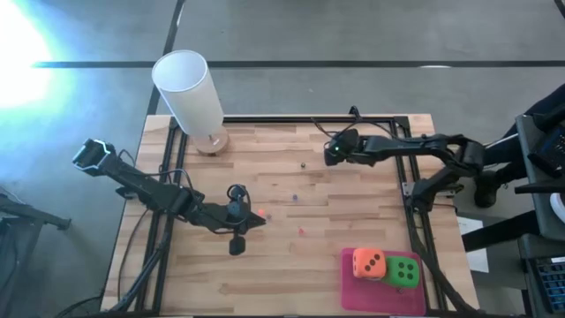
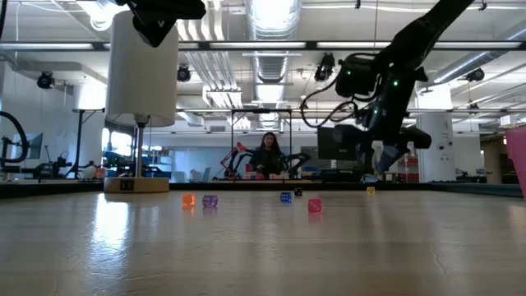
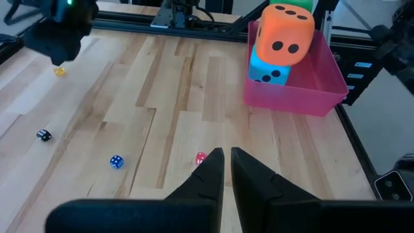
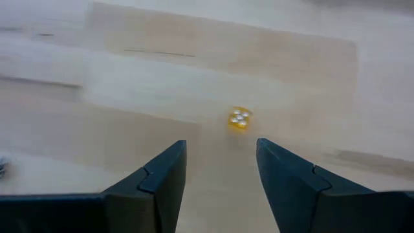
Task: Pick & Place Dice
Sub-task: Put the small yellow die into the bin
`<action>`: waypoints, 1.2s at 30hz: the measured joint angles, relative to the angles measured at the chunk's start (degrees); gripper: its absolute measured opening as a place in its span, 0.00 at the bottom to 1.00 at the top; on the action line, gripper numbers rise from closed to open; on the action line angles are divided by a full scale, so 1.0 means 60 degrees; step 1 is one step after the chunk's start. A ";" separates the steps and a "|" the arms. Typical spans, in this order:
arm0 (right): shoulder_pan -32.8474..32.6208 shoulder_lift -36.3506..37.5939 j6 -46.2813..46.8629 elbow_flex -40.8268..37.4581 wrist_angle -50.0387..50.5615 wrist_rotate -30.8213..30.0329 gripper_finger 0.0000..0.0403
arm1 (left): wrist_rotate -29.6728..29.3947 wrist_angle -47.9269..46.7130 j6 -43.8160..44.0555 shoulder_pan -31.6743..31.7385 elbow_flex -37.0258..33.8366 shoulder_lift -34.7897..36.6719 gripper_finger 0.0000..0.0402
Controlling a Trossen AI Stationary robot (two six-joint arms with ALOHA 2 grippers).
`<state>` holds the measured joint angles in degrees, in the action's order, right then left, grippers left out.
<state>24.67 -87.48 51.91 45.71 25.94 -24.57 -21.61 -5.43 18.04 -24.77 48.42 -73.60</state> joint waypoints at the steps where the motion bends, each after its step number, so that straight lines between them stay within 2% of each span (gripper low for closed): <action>1: 0.0007 -0.0141 0.0163 0.0000 0.0035 -0.0109 0.45 | 0.0000 0.0000 0.0000 0.0000 0.0000 0.0000 0.09; 9: 0.0002 -0.0765 0.1222 0.0000 -0.0021 -0.1073 0.44 | 0.0000 0.0004 0.0000 0.0000 0.0000 0.0002 0.09; 15: 0.0004 -0.0901 0.1566 0.0000 -0.0265 -0.1209 0.44 | 0.0000 -0.0004 0.0000 0.0000 0.0000 0.0002 0.09; 21: 0.0004 -0.1206 0.1973 0.0000 -0.0482 -0.1909 0.44 | 0.0000 -0.0022 0.0004 0.0000 0.0000 0.0002 0.09; 36: 0.0000 -0.1988 0.2037 -0.0015 -0.1032 -0.1895 0.43 | 0.0000 -0.0022 0.0007 0.0000 0.0000 0.0000 0.09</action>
<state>24.67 -99.41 64.14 45.63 19.75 -35.94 -21.61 -5.56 18.09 -24.77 48.42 -73.60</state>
